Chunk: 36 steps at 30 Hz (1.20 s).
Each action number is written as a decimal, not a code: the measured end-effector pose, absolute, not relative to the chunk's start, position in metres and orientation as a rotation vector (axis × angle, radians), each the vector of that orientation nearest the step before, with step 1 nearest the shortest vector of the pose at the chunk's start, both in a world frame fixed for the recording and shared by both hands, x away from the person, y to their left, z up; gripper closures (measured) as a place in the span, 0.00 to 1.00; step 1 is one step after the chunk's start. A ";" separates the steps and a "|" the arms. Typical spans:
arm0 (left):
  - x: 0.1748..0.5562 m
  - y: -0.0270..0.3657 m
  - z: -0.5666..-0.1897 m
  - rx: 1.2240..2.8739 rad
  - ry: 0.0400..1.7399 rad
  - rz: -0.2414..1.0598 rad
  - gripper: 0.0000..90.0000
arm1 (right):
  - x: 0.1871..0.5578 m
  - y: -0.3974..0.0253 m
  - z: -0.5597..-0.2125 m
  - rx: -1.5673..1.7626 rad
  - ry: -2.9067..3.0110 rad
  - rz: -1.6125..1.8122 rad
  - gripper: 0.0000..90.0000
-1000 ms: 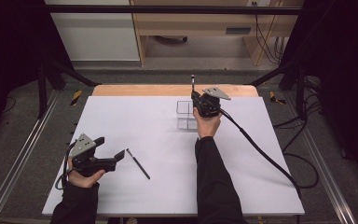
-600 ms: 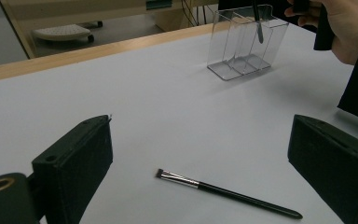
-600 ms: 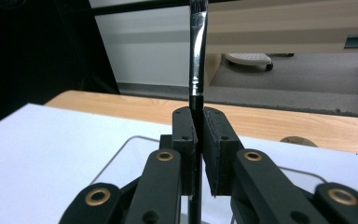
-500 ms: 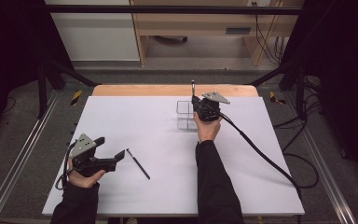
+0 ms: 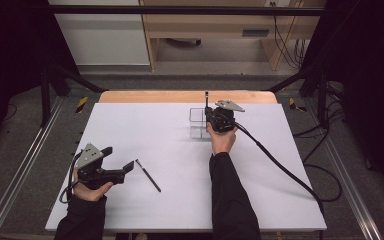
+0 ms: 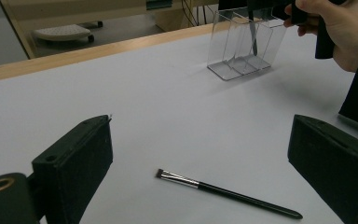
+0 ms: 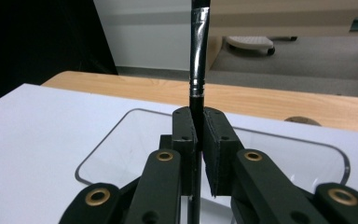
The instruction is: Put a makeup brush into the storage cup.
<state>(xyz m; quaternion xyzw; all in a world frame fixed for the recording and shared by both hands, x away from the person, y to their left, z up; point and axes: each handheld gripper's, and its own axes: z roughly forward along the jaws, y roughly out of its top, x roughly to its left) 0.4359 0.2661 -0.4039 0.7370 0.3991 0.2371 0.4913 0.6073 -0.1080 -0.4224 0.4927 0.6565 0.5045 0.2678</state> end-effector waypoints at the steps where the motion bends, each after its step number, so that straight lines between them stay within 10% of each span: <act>1: 0.436 0.266 -0.404 1.789 0.968 0.577 0.07 | 0.607 -0.108 -0.423 1.333 1.776 1.359 0.93; 20: 0.436 0.264 -0.405 1.798 0.966 0.574 0.07 | 0.591 -0.115 -0.420 1.292 1.839 1.330 0.87; 36: 0.437 0.264 -0.406 1.794 0.983 0.571 0.07 | 0.549 -0.138 -0.382 1.181 1.915 1.440 0.49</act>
